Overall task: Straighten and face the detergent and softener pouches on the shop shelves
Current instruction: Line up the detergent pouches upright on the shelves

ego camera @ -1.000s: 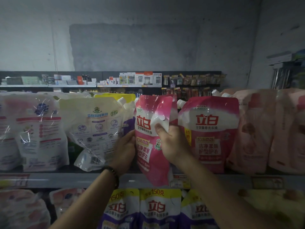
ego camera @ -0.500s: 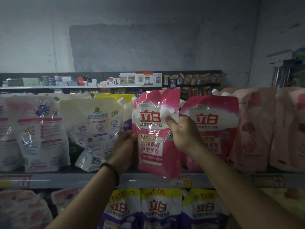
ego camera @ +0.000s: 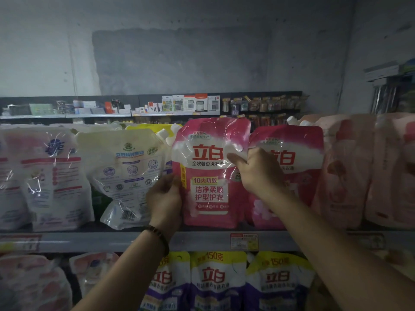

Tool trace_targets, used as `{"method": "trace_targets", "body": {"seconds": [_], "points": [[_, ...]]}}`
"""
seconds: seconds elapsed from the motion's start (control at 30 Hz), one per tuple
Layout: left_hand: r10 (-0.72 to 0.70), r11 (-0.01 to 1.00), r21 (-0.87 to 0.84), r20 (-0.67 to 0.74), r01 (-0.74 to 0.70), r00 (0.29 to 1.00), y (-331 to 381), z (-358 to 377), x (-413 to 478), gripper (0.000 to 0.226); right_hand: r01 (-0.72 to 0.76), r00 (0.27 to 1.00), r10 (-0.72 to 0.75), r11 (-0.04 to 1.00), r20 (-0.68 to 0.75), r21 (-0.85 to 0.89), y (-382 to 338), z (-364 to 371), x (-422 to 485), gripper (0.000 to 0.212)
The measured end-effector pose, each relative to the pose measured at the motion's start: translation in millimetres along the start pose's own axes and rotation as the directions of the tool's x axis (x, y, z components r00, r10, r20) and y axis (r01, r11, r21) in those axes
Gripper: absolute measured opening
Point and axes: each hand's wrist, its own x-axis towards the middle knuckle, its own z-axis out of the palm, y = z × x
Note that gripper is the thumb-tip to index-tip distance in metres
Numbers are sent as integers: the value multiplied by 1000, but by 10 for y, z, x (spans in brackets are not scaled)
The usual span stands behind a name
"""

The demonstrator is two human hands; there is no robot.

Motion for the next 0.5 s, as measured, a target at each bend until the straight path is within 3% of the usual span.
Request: {"method": "trace_targets", "body": {"seconds": [0.27,0.5], "points": [[98,990,102,-49,-93,994,-8,20,43,10,-20,1000,21,999,-23,27,58,24,1,52],[55,983,174,-9,-52,998,-154,-35,133,11,-40,999,39,999,6,7,100,69,-15,52]]}}
